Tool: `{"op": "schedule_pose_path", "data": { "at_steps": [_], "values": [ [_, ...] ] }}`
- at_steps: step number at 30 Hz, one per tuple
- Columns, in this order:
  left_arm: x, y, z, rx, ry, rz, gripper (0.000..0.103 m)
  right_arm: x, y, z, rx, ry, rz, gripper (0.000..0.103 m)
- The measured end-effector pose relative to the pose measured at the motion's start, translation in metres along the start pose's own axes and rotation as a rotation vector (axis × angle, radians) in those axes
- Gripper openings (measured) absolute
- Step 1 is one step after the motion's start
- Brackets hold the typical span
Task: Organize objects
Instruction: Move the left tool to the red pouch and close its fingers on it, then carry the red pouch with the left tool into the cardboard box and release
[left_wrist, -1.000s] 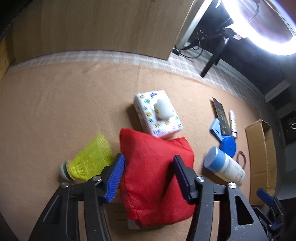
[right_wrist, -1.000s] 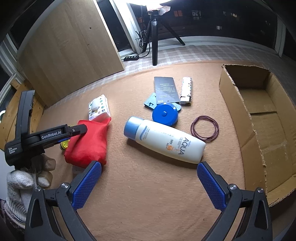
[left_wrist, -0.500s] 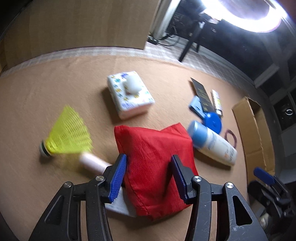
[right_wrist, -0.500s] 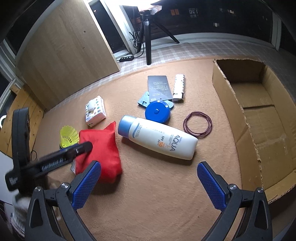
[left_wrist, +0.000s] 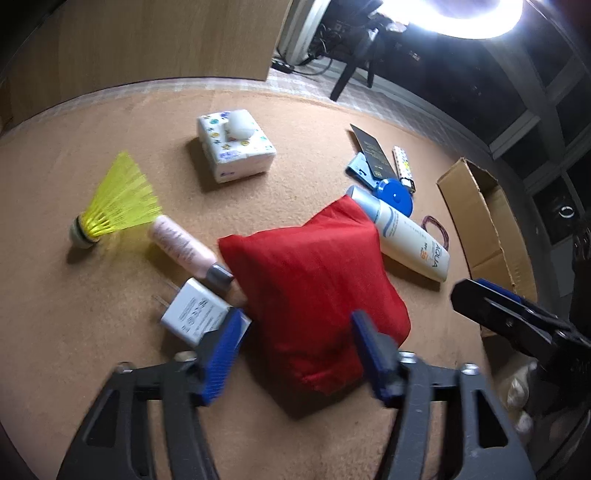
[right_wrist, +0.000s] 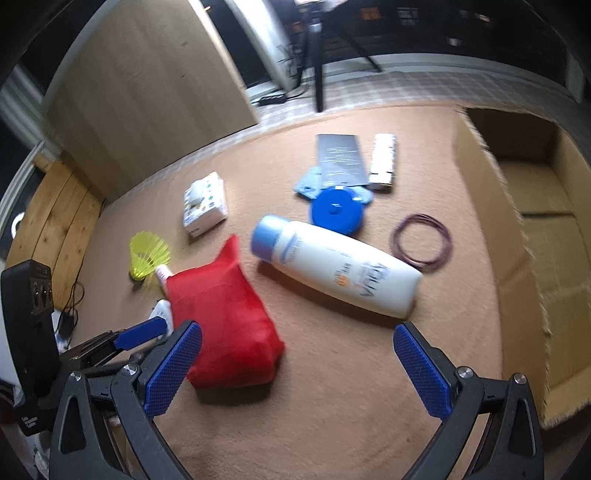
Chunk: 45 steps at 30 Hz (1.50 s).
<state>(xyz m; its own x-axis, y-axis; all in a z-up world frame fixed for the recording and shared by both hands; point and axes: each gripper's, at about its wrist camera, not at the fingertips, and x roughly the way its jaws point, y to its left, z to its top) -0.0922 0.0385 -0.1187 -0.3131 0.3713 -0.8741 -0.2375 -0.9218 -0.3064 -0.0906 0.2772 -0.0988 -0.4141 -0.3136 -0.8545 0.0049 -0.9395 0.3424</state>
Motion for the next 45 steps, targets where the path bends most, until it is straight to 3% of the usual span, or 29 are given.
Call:
{"op": "schedule_pose_path", "data": {
  "at_steps": [2,14,20,30,32,34,37,45],
  "values": [
    [-0.003,0.002,-0.004,-0.001,-0.010,-0.009,0.078,0.006,0.007,0.005,-0.034,0.020,0.026,0.103],
    [-0.005,0.005,-0.016,-0.046,-0.017,-0.087,0.077,0.049,0.022,0.022,-0.082,0.149,0.104,0.102],
    [-0.018,0.005,-0.026,-0.067,-0.039,-0.110,0.077,0.062,0.024,0.019,-0.080,0.213,0.145,0.091],
    [-0.005,-0.003,-0.034,-0.049,-0.009,-0.129,0.077,0.064,0.027,0.021,-0.106,0.224,0.159,0.090],
    [0.000,-0.005,-0.030,-0.033,-0.008,-0.120,0.077,0.065,0.029,0.021,-0.111,0.228,0.159,0.087],
    [0.004,-0.006,-0.026,-0.026,-0.005,-0.116,0.077,0.066,0.029,0.022,-0.112,0.238,0.162,0.075],
    [0.009,-0.005,-0.022,-0.031,-0.001,-0.121,0.077,0.070,0.031,0.020,-0.113,0.258,0.182,0.067],
    [0.007,-0.004,-0.020,-0.051,-0.009,-0.141,0.063,0.060,0.028,0.014,-0.116,0.250,0.195,0.059]
  ]
}}
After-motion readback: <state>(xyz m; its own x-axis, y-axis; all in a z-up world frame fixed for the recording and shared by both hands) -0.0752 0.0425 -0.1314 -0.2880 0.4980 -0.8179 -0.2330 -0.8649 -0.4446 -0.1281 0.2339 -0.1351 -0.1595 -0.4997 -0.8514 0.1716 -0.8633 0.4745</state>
